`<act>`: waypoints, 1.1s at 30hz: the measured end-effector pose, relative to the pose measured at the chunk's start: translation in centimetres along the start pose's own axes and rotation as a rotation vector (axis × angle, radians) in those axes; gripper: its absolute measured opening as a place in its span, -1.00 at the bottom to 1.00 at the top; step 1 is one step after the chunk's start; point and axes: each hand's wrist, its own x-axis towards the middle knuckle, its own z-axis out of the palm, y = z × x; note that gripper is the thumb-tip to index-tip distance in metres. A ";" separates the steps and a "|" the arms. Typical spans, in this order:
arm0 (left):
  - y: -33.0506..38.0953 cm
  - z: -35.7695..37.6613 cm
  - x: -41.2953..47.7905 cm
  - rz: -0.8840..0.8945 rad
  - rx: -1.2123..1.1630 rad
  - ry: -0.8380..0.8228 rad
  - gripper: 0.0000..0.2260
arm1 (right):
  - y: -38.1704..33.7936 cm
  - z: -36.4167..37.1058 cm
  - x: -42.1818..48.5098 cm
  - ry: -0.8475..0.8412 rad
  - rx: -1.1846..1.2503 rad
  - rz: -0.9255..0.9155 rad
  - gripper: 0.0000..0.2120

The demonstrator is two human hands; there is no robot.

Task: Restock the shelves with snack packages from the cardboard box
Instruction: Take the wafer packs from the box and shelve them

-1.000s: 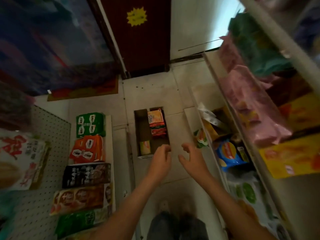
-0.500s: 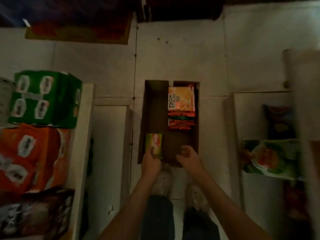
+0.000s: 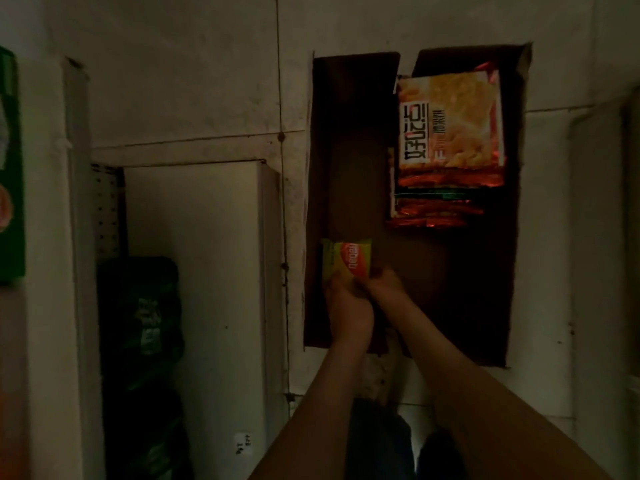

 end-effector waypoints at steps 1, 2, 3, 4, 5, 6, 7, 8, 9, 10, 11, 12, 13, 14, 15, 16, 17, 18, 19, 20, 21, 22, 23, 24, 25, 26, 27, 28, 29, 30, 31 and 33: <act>0.1 0.1 0.0 -0.011 0.002 -0.033 -0.62 | 0.0 0.0 0.1 0.010 0.013 0.010 -0.51; 0.1 0.1 0.0 -0.037 -0.012 -0.070 -0.62 | -0.2 0.1 0.1 0.016 0.021 0.025 -0.52; 0.3 -0.1 -0.1 -0.077 -0.039 -0.111 -0.62 | -0.3 0.2 0.0 0.017 0.028 0.035 -0.53; 0.6 -0.2 -0.2 -0.117 -0.068 -0.166 -0.62 | -0.6 0.2 -0.2 0.016 0.021 0.038 -0.55; 0.8 -0.5 -0.6 -0.138 -0.079 -0.222 -0.64 | -0.6 0.3 -0.5 0.009 0.005 0.036 -0.58; 1.3 -0.9 -0.8 -0.139 -0.073 -0.260 -0.65 | -1.0 0.4 -0.8 0.013 -0.015 0.016 -0.61; 1.6 -1.3 -1.2 -0.127 -0.064 -0.296 -0.66 | -1.1 0.4 -1.1 0.022 -0.026 -0.018 -0.64; 2.0 -1.8 -1.7 -0.122 -0.065 -0.342 -0.66 | -1.3 0.5 -1.7 0.033 -0.041 -0.055 -0.66; 2.4 -2.3 -2.5 -0.091 -0.047 -0.368 -0.65 | -1.6 0.5 -2.4 0.050 -0.059 -0.098 -0.68; 2.7 -2.9 -3.3 -0.064 -0.022 -0.375 -0.61 | -2.0 0.3 -3.5 0.075 -0.095 -0.139 -0.70; 3.4 -3.4 -4.4 -0.030 0.005 -0.389 -0.56 | -2.4 0.0 -4.9 0.112 -0.130 -0.184 -0.71; 3.8 -3.9 -5.2 -0.011 0.020 -0.417 -0.51 | -2.9 -0.5 -6.3 0.141 -0.167 -0.211 -0.72; 4.4 -4.3 -6.0 0.019 0.028 -0.434 -0.48 | -3.3 -1.0 -7.7 0.172 -0.192 -0.241 -0.73; 5.5 -5.2 -7.3 0.064 0.066 -0.450 -0.47 | -4.1 -1.7 -9.8 0.199 -0.193 -0.242 -0.74; 7.0 -6.1 -9.2 0.125 0.103 -0.443 -0.49 | -4.9 -2.4 -12.3 0.221 -0.187 -0.253 -0.75; 7.9 -6.7 -10.2 0.194 0.158 -0.406 -0.48 | -5.4 -2.9 -14.3 0.224 -0.192 -0.245 -0.76; 9.2 -7.7 -11.7 0.265 0.202 -0.387 -0.42 | -6.2 -3.6 -17.0 0.242 -0.191 -0.257 -0.75; 11.4 -9.2 -14.2 0.327 0.272 -0.381 -0.37 | -7.5 -4.6 -20.9 0.251 -0.192 -0.250 -0.75; 12.5 -10.1 -15.2 0.351 0.324 -0.365 -0.38 | -8.0 -5.1 -23.1 0.255 -0.194 -0.259 -0.74; 14.3 -11.6 -17.5 0.372 0.354 -0.376 -0.40 | -8.9 -6.0 -27.2 0.264 -0.205 -0.267 -0.73; 15.8 -12.9 -19.2 0.400 0.320 -0.406 -0.40 | -9.5 -6.8 -30.2 0.270 -0.224 -0.296 -0.73; 17.2 -14.5 -21.5 0.402 0.275 -0.466 -0.37 | -10.1 -7.4 -34.3 0.288 -0.231 -0.311 -0.72; 18.1 -15.7 -23.1 0.418 0.275 -0.520 -0.36 | -10.6 -8.0 -37.3 0.310 -0.248 -0.337 -0.72; 19.2 -17.4 -26.4 0.444 0.323 -0.606 -0.38 | -10.7 -8.7 -41.9 0.335 -0.258 -0.338 -0.72; 20.2 -18.8 -28.8 0.484 0.367 -0.696 -0.41 | -11.0 -9.2 -45.2 0.346 -0.254 -0.359 -0.72; 21.4 -19.9 -31.4 0.504 0.413 -0.779 -0.46 | -11.3 -9.5 -48.2 0.339 -0.248 -0.365 -0.72; 22.4 -20.7 -34.1 0.510 0.454 -0.854 -0.50 | -11.4 -9.9 -50.9 0.336 -0.243 -0.375 -0.72; 23.3 -21.6 -36.8 0.510 0.513 -0.905 -0.52 | -11.4 -10.2 -53.4 0.328 -0.239 -0.369 -0.71; 24.1 -22.6 -40.2 0.540 0.587 -0.931 -0.53 | -11.1 -10.5 -56.8 0.329 -0.222 -0.378 -0.70; 24.4 -23.1 -42.1 0.552 0.640 -0.933 -0.53 | -11.0 -10.7 -58.6 0.314 -0.208 -0.381 -0.69; 24.6 -23.4 -43.9 0.562 0.674 -0.940 -0.54 | -10.6 -11.0 -60.4 0.313 -0.185 -0.386 -0.68; 24.7 -23.7 -47.2 0.564 0.738 -0.970 -0.58 | -9.5 -11.6 -64.4 0.324 -0.107 -0.404 -0.69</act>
